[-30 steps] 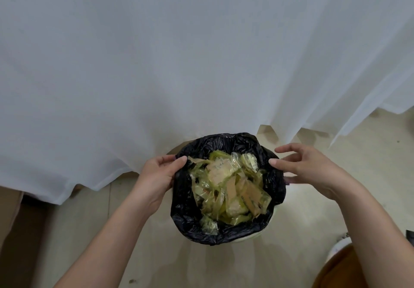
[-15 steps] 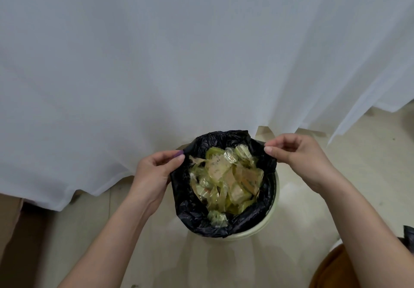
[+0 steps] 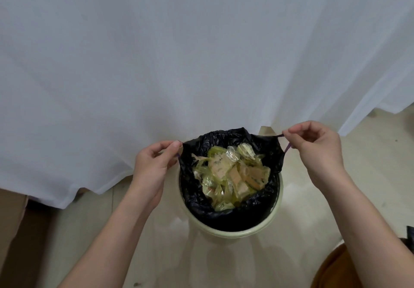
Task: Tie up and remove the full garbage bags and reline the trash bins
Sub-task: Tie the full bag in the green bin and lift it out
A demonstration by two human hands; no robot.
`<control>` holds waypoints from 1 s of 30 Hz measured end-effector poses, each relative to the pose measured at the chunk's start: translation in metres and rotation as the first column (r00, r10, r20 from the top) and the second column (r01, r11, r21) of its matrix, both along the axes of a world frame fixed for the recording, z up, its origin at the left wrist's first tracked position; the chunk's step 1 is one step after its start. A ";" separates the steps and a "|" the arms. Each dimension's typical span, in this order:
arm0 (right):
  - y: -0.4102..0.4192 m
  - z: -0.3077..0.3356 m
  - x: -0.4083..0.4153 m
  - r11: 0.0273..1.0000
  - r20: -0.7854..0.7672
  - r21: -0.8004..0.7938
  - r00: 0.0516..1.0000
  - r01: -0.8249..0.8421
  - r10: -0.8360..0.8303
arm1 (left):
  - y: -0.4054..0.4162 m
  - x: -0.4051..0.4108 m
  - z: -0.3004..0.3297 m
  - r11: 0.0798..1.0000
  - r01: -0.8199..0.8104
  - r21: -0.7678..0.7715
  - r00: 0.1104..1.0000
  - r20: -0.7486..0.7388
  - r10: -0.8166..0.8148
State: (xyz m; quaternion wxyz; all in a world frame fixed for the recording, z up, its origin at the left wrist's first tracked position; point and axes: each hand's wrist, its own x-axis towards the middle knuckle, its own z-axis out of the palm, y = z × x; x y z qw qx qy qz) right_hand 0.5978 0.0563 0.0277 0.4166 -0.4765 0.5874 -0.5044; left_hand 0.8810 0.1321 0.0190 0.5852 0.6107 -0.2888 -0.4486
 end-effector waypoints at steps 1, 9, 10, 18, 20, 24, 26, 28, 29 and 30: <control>0.001 0.003 0.001 0.999 0.043 -0.039 0.999 0.014 -0.012 | 0.001 0.000 0.005 0.999 0.016 -0.048 0.998 -0.067 -0.020; 0.001 0.010 0.002 0.982 0.321 -0.119 0.942 0.148 -0.103 | -0.002 0.006 0.025 0.971 -0.043 -0.235 0.859 -0.505 -0.084; -0.001 0.007 0.000 0.975 0.330 -0.089 0.930 0.202 -0.163 | -0.005 0.009 0.024 0.973 -0.111 -0.204 0.823 -0.567 -0.025; -0.018 -0.027 -0.009 0.964 0.144 0.265 0.989 -0.010 -0.030 | -0.021 0.003 -0.003 0.997 -0.078 -0.003 0.889 -0.454 0.068; -0.026 -0.032 -0.003 0.947 0.131 0.315 0.991 -0.060 0.019 | -0.029 0.005 -0.006 0.990 -0.116 0.079 0.883 -0.448 0.139; -0.051 -0.031 0.013 0.878 0.013 0.436 0.977 -0.198 0.214 | -0.046 0.006 -0.012 0.958 -0.147 0.246 0.965 -0.175 0.193; -0.059 -0.036 0.022 0.841 -0.107 0.471 0.929 -0.265 0.353 | -0.054 -0.003 -0.018 0.946 -0.102 0.308 0.995 0.044 0.093; -0.058 -0.041 0.031 0.826 -0.165 0.475 0.891 -0.303 0.422 | -0.058 -0.014 -0.021 0.945 -0.044 0.324 0.988 0.154 -0.006; -0.057 -0.044 0.033 0.832 -0.172 0.464 0.890 -0.304 0.422 | -0.058 -0.018 -0.022 0.943 -0.036 0.331 0.974 0.222 -0.041; -0.056 -0.045 0.034 0.845 -0.186 0.444 0.892 -0.298 0.412 | -0.059 -0.022 -0.023 0.941 -0.038 0.337 0.956 0.288 -0.064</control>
